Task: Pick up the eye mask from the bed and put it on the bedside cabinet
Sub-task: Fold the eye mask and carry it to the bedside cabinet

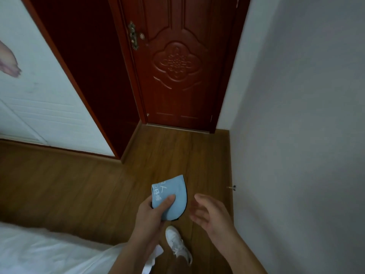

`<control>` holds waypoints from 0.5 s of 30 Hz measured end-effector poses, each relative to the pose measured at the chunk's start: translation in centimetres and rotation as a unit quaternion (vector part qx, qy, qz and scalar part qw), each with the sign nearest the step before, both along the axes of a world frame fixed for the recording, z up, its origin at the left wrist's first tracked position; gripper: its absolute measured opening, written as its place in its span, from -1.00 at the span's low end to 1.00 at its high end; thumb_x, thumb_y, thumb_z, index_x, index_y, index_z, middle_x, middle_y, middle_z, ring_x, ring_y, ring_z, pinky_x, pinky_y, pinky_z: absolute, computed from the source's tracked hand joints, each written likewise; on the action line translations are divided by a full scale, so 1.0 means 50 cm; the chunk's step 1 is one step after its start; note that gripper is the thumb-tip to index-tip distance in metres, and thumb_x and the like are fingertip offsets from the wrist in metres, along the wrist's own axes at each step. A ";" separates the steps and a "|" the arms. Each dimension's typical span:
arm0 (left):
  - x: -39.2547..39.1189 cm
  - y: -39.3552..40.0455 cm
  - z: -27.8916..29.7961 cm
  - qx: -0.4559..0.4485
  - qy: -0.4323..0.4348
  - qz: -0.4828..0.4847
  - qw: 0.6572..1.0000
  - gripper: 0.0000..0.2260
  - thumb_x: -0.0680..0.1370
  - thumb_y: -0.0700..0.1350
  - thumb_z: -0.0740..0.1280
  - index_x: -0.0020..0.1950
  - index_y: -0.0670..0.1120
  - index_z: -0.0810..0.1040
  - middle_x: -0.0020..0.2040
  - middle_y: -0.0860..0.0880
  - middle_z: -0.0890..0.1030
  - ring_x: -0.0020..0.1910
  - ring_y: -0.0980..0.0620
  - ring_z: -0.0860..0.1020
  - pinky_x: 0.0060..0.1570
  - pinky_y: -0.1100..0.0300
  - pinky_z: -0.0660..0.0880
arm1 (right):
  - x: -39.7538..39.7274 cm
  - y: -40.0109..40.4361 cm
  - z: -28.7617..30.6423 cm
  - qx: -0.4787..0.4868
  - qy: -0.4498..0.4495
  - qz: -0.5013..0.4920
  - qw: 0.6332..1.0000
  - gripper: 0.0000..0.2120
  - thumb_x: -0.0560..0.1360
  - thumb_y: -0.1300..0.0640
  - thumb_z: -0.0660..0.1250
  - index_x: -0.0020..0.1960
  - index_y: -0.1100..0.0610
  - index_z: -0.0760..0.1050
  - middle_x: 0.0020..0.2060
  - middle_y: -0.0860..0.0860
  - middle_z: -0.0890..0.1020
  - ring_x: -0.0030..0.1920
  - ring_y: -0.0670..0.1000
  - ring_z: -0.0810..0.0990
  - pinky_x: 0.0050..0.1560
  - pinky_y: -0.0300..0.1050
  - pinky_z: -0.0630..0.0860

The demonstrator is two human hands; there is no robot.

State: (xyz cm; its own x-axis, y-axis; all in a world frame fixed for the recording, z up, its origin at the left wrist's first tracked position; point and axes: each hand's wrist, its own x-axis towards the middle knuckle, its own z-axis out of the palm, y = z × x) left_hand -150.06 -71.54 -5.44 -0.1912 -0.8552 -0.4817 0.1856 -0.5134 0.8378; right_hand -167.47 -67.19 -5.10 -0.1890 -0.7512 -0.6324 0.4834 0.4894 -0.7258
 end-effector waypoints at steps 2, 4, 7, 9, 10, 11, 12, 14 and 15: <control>0.001 -0.085 -0.002 -0.005 0.006 0.012 1.000 -0.64 0.36 -0.09 0.54 0.11 -0.16 0.66 -0.02 -0.17 0.75 -0.07 -0.12 0.72 -0.25 0.15 0.65 | -0.001 -0.093 0.008 -0.006 0.013 0.020 1.000 -0.62 0.34 0.03 0.57 0.11 0.11 0.63 0.01 0.14 0.74 0.04 0.12 0.73 0.13 0.11 0.65; 0.010 -0.174 -0.001 -0.008 0.011 0.028 0.999 -0.63 0.36 -0.07 0.54 0.12 -0.16 0.65 -0.02 -0.16 0.75 -0.08 -0.13 0.73 -0.26 0.15 0.65 | 0.003 -0.190 0.022 -0.017 0.030 0.040 0.999 -0.50 0.26 -0.04 0.57 0.15 0.09 0.61 0.03 0.12 0.73 0.05 0.09 0.72 0.16 0.11 0.64; 0.041 -0.288 0.001 -0.010 0.019 0.066 0.998 -0.65 0.39 -0.07 0.54 0.14 -0.14 0.65 0.00 -0.17 0.75 -0.04 -0.16 0.72 -0.18 0.08 0.65 | 0.023 -0.328 0.049 -0.039 0.055 0.085 0.994 -0.42 0.20 -0.12 0.55 0.18 0.03 0.59 0.10 0.07 0.68 0.08 0.05 0.71 0.10 0.02 0.66; 0.067 -0.353 0.009 -0.011 0.027 0.096 0.995 -0.63 0.39 -0.06 0.55 0.15 -0.14 0.64 0.03 -0.19 0.74 0.00 -0.19 0.71 -0.08 -0.01 0.64 | 0.044 -0.411 0.062 -0.048 0.060 0.114 0.990 -0.48 0.22 -0.13 0.54 0.14 -0.01 0.61 0.10 0.05 0.68 0.08 0.03 0.70 0.10 0.01 0.66; 0.081 -0.378 0.013 -0.012 0.025 0.110 0.993 -0.61 0.37 -0.04 0.56 0.15 -0.14 0.64 0.04 -0.18 0.74 0.00 -0.19 0.71 -0.06 -0.02 0.62 | 0.058 -0.449 0.066 -0.050 0.063 0.128 0.988 -0.52 0.25 -0.11 0.54 0.13 -0.01 0.62 0.10 0.06 0.69 0.08 0.04 0.71 0.11 0.02 0.66; 0.098 -0.400 0.016 -0.012 0.022 0.126 0.992 -0.59 0.35 -0.02 0.56 0.14 -0.13 0.64 0.03 -0.17 0.74 0.00 -0.18 0.71 -0.06 -0.01 0.62 | 0.077 -0.483 0.068 -0.050 0.063 0.146 0.986 -0.56 0.29 -0.08 0.53 0.13 0.01 0.63 0.09 0.08 0.69 0.07 0.05 0.71 0.12 0.03 0.66; 0.116 -0.416 0.017 -0.012 0.019 0.142 0.990 -0.57 0.32 0.00 0.57 0.13 -0.12 0.65 0.02 -0.16 0.75 -0.01 -0.17 0.71 -0.06 -0.01 0.61 | 0.098 -0.514 0.070 -0.048 0.062 0.165 0.983 -0.60 0.32 -0.05 0.52 0.13 0.02 0.63 0.08 0.10 0.70 0.07 0.06 0.72 0.13 0.05 0.66; 0.156 -0.444 0.016 -0.008 0.015 0.179 0.984 -0.57 0.31 0.00 0.58 0.11 -0.13 0.65 0.01 -0.16 0.75 -0.01 -0.17 0.71 -0.04 -0.04 0.60 | 0.147 -0.567 0.068 -0.040 0.061 0.204 0.976 -0.63 0.34 -0.01 0.52 0.12 0.05 0.64 0.05 0.12 0.73 0.05 0.07 0.73 0.14 0.08 0.65; 0.178 -0.455 0.014 -0.008 0.013 0.200 0.980 -0.57 0.32 0.00 0.57 0.12 -0.14 0.65 0.01 -0.16 0.75 -0.01 -0.18 0.71 -0.03 -0.04 0.60 | 0.175 -0.593 0.064 -0.035 0.060 0.222 0.973 -0.65 0.36 0.01 0.51 0.12 0.06 0.64 0.04 0.12 0.73 0.04 0.09 0.73 0.14 0.09 0.65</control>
